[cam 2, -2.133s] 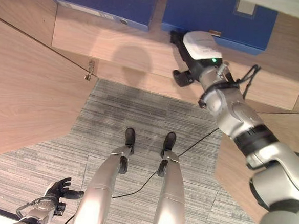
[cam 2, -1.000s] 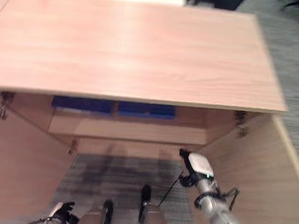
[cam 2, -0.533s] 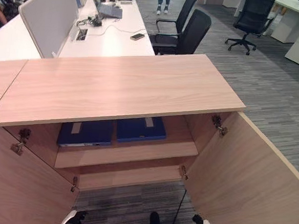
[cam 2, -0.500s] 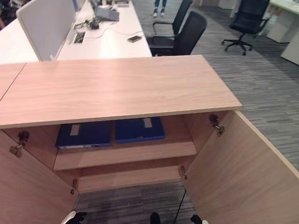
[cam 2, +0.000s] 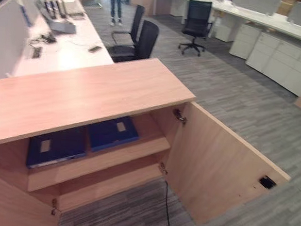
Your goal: Put the empty folder in the office cabinet
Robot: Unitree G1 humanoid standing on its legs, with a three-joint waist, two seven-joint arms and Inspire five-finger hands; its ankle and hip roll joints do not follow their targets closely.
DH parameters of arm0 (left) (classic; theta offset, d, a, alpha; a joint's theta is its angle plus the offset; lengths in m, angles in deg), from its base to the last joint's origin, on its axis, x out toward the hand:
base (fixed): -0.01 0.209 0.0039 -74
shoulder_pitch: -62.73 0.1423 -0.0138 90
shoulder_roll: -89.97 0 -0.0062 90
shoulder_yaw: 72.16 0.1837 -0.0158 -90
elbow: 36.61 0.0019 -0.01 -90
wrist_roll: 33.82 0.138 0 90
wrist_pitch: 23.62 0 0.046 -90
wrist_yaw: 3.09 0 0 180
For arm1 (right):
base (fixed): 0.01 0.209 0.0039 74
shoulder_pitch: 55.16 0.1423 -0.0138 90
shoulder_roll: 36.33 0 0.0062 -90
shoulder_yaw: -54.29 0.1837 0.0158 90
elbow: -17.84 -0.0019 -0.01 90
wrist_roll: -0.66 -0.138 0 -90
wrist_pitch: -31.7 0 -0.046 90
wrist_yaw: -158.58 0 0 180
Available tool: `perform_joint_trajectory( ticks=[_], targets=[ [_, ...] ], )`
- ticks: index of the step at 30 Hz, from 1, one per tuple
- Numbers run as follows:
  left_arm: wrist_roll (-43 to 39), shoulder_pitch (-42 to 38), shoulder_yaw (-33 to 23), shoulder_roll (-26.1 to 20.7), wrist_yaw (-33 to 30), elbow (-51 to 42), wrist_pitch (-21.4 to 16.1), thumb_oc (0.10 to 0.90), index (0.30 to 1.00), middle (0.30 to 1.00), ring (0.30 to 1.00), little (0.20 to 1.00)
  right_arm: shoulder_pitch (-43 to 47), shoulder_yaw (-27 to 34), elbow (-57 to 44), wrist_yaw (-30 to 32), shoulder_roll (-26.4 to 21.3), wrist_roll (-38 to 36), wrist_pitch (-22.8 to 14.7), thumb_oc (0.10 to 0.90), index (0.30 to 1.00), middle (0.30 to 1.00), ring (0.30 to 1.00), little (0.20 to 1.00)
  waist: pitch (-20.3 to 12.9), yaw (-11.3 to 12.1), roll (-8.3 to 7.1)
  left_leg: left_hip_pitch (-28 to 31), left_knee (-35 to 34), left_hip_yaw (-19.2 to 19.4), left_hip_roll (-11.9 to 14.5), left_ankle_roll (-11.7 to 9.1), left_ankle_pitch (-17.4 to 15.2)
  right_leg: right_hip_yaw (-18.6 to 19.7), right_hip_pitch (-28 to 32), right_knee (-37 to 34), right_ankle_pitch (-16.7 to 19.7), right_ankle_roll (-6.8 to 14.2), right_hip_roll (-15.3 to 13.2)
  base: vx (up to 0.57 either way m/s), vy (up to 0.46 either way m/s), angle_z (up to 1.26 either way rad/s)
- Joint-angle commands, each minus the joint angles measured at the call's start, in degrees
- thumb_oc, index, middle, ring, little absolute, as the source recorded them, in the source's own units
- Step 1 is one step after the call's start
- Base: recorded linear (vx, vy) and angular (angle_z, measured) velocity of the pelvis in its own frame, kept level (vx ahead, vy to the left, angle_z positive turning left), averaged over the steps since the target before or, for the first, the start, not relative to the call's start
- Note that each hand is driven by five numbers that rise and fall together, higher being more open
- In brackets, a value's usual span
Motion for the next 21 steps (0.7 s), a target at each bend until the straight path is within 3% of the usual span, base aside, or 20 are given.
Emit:
perform_joint_trajectory(
  ticks=[1,6,12,14,18,19,21],
  targets=[
    [5.34,-3.09,-0.09,-0.48,0.06,1.54,0.23,0.800,0.900,0.900,0.900,0.900,1.94,1.16,-8.36,2.47,-6.06,-3.08,-4.98,0.800,0.900,0.900,0.900,0.900,-2.43,-1.83,0.12,-3.38,-0.34,-4.88,-2.43,0.71,-3.73,4.46,-2.81,-6.03,6.11,1.10,3.87,0.04,-0.107,-0.93],
    [5.57,-5.02,-0.79,-0.86,0.19,0.54,0.06,0.800,0.900,0.900,0.900,0.900,-0.58,5.03,-19.33,4.15,-9.78,-2.80,-6.33,0.800,0.900,0.900,0.900,0.900,-3.83,-3.63,-1.02,-2.59,-0.34,-3.22,-1.12,-0.03,-4.38,6.90,-1.31,-9.31,6.55,0.94,6.41,0.05,-0.092,-0.45],
    [4.80,-7.90,3.08,1.86,0.34,-2.84,-0.89,0.800,0.900,0.900,0.900,0.900,1.35,9.48,-22.85,5.63,-16.29,-3.56,-7.93,0.800,0.900,0.900,0.900,0.900,-4.87,-4.54,-1.05,-2.36,-0.34,-2.78,-0.07,-0.72,-4.38,7.51,-0.25,-11.49,6.37,0.74,8.00,0.04,-0.055,-0.20],
    [5.08,-7.78,4.48,2.58,1.56,-3.28,-1.19,0.800,0.900,0.900,0.900,0.900,2.82,11.82,-29.01,4.38,-22.35,-3.11,-8.69,0.800,0.900,0.900,0.900,0.900,-4.99,-4.47,-0.87,-2.25,-0.34,-2.77,0.25,-1.04,-4.16,7.64,0.12,-11.81,6.05,0.67,8.50,0.03,-0.044,-0.04],
    [6.13,-6.96,4.37,2.37,2.82,-2.67,-0.88,0.800,0.900,0.900,0.900,0.900,3.58,12.22,-34.74,1.76,-26.25,-2.30,-9.15,0.800,0.900,0.900,0.900,0.900,-5.00,-4.21,-0.81,-2.30,-0.34,-2.72,0.41,-1.28,-3.97,7.45,0.16,-11.88,5.92,0.54,8.73,0.00,-0.026,-0.04],
    [7.43,-5.40,3.38,1.35,4.17,-1.75,-0.71,0.800,0.900,0.900,0.900,0.900,4.40,11.83,-42.45,-2.53,-29.96,-2.53,-9.96,0.800,0.900,0.900,0.900,0.900,-4.87,-3.69,-0.71,-2.24,-0.34,-2.85,0.54,-1.51,-3.73,7.14,0.28,-11.87,5.87,0.34,8.84,0.00,0.000,0.00],
    [7.82,-4.63,2.57,0.88,4.78,-1.24,-0.65,0.800,0.900,0.900,0.900,0.900,5.15,11.14,-45.32,-4.82,-30.83,-4.03,-10.65,0.800,0.900,0.900,0.900,0.900,-4.83,-3.41,-0.66,-2.17,-0.34,-2.94,0.56,-1.60,-3.61,6.96,0.45,-11.87,5.83,0.23,8.89,0.00,0.000,0.00]
  ],
)
